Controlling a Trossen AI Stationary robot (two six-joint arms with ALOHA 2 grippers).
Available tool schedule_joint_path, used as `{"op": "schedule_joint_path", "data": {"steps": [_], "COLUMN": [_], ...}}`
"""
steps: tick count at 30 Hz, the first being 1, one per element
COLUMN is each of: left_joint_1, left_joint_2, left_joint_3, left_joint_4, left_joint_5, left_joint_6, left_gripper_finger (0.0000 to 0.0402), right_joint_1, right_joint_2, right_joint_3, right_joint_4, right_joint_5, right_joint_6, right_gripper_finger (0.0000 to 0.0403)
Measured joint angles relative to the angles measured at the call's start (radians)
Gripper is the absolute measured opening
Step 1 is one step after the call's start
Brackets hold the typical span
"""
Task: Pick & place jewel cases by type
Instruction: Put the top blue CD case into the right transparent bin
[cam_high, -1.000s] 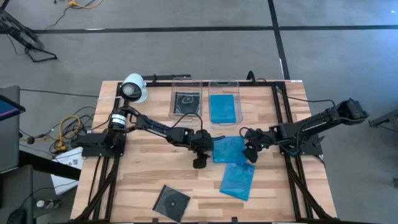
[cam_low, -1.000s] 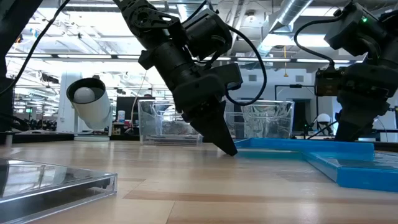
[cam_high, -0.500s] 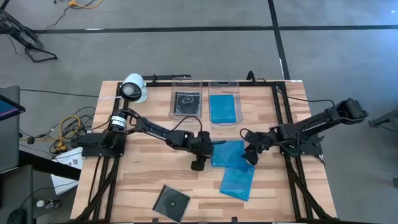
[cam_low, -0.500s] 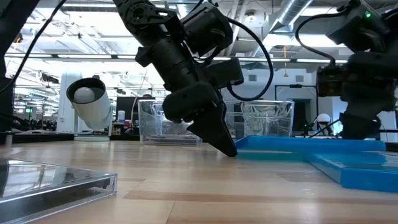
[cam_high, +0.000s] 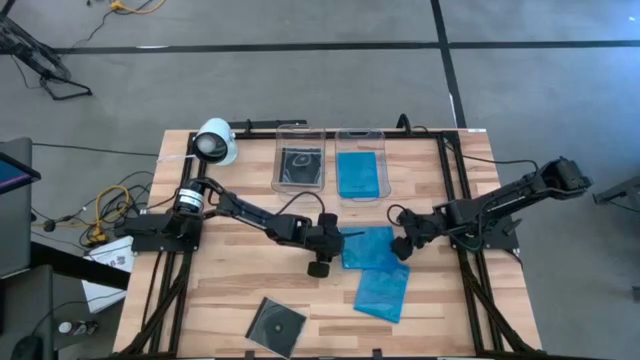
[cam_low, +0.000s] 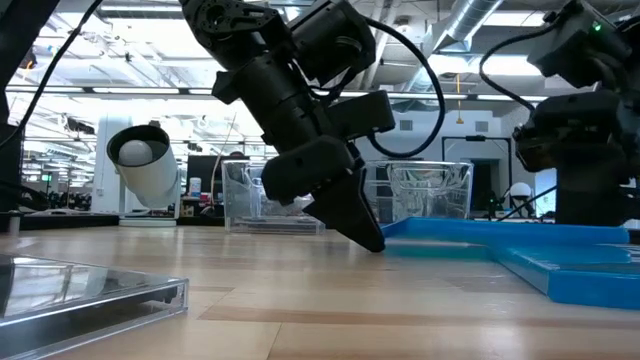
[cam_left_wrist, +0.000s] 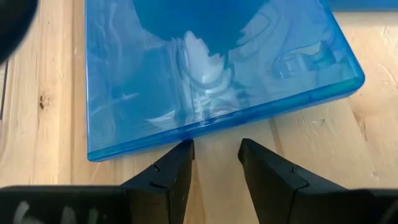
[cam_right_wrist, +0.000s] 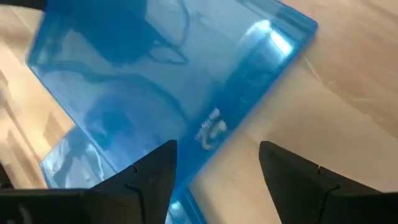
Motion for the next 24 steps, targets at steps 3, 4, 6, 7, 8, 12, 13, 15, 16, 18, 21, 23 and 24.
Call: {"op": "schedule_joint_path", "data": {"steps": [3,4,6,7,8,12,13,15,16,18,21,23,24], "left_joint_1": [-0.002,-0.002,-0.002,-0.003,-0.003,-0.003,-0.003,-0.005,-0.005,-0.007,-0.008,-0.008,-0.008], "left_joint_2": [0.000,0.000,0.000,0.000,0.000,0.000,0.000,0.001,0.001,0.001,0.001,0.001,0.001], "left_joint_3": [0.000,0.000,0.000,0.000,0.000,0.000,0.000,0.000,0.000,0.000,0.000,0.000,0.000], "left_joint_4": [0.005,0.006,0.008,0.009,0.010,0.013,0.014,0.016,0.016,0.017,0.017,0.018,0.018], "left_joint_5": [-0.005,-0.006,-0.008,-0.010,-0.010,-0.010,-0.010,-0.010,-0.010,-0.011,-0.013,-0.013,-0.012], "left_joint_6": [0.000,0.000,0.000,0.000,0.000,-0.006,-0.010,-0.020,-0.024,-0.028,-0.030,-0.030,-0.030], "left_gripper_finger": [0.0137,0.0137,0.0137,0.0137,0.0137,0.0137,0.0137,0.0137,0.0137,0.0137,0.0137,0.0137,0.0137], "right_joint_1": [0.005,0.004,0.004,0.004,0.004,0.005,0.006,0.009,0.011,0.012,0.012,0.012,0.012], "right_joint_2": [0.000,0.000,0.000,0.000,0.000,0.014,0.019,0.033,0.036,0.044,0.044,0.048,0.049], "right_joint_3": [0.000,0.000,-0.004,-0.004,-0.004,-0.008,-0.017,-0.041,-0.057,-0.086,-0.118,-0.132,-0.136], "right_joint_4": [0.054,0.072,0.089,0.092,0.091,0.076,0.077,0.120,0.153,0.220,0.325,0.381,0.398], "right_joint_5": [0.023,0.023,0.022,0.021,0.020,0.023,0.023,0.022,0.022,0.022,0.023,0.022,0.020], "right_joint_6": [0.008,0.008,0.011,0.014,0.022,0.056,0.067,0.089,0.101,0.111,0.104,0.090,0.082], "right_gripper_finger": [0.0220,0.0221,0.0221,0.0221,0.0221,0.0221,0.0221,0.0220,0.0220,0.0220,0.0220,0.0220,0.0220]}}
